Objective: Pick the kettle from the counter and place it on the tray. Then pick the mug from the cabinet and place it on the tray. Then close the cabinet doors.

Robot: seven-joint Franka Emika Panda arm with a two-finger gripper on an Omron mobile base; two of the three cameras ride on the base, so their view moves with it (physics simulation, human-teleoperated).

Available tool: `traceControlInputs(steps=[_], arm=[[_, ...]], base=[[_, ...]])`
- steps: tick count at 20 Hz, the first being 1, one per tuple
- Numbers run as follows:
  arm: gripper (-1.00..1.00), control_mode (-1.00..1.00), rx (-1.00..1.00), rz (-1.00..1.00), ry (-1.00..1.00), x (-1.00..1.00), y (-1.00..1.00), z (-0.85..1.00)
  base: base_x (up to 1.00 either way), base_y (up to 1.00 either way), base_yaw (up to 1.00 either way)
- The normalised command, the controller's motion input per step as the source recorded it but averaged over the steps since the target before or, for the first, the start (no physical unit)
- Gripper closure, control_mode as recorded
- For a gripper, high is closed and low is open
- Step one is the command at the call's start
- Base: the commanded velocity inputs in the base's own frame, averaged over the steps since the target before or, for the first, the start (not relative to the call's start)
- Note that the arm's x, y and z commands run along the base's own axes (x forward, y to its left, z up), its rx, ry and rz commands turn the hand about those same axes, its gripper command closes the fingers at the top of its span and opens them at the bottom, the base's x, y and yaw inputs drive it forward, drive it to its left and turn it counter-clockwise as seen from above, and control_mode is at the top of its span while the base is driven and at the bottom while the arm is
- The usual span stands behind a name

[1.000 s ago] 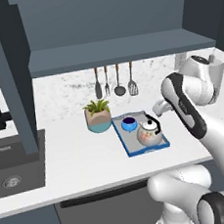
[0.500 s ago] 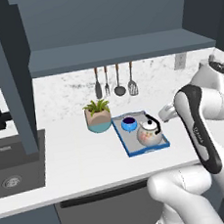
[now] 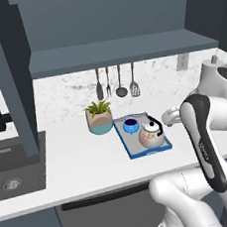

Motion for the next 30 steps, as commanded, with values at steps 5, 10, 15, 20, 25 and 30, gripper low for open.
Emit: traceControlInputs(steps=[5, 10, 15, 20, 25, 30], arm=[[-1.00, -1.00, 0.03, -0.02, -0.01, -0.09, -0.05, 0.00], [-1.00, -1.00, 0.12, -0.15, -0.13, -0.58, -0.32, 0.01], [-1.00, -1.00, 0.11, -0.23, -0.10, -0.46, -0.29, 0.07], [-1.00, -1.00, 0.09, -0.11, -0.16, -0.03, -0.09, 0.09], [-1.00, -1.00, 0.20, -0.01, -0.19, -0.17, -0.27, 0.00], [-1.00, -1.00, 0.23, 0.05, -0.32, -0.14, -0.46, -0.01]], base=[[0.00, 0.00, 0.00], [0.00, 0.00, 0.00], [0.00, 0.00, 0.00], [0.00, 0.00, 0.00], [0.00, 0.00, 0.00], [0.00, 0.00, 0.00]])
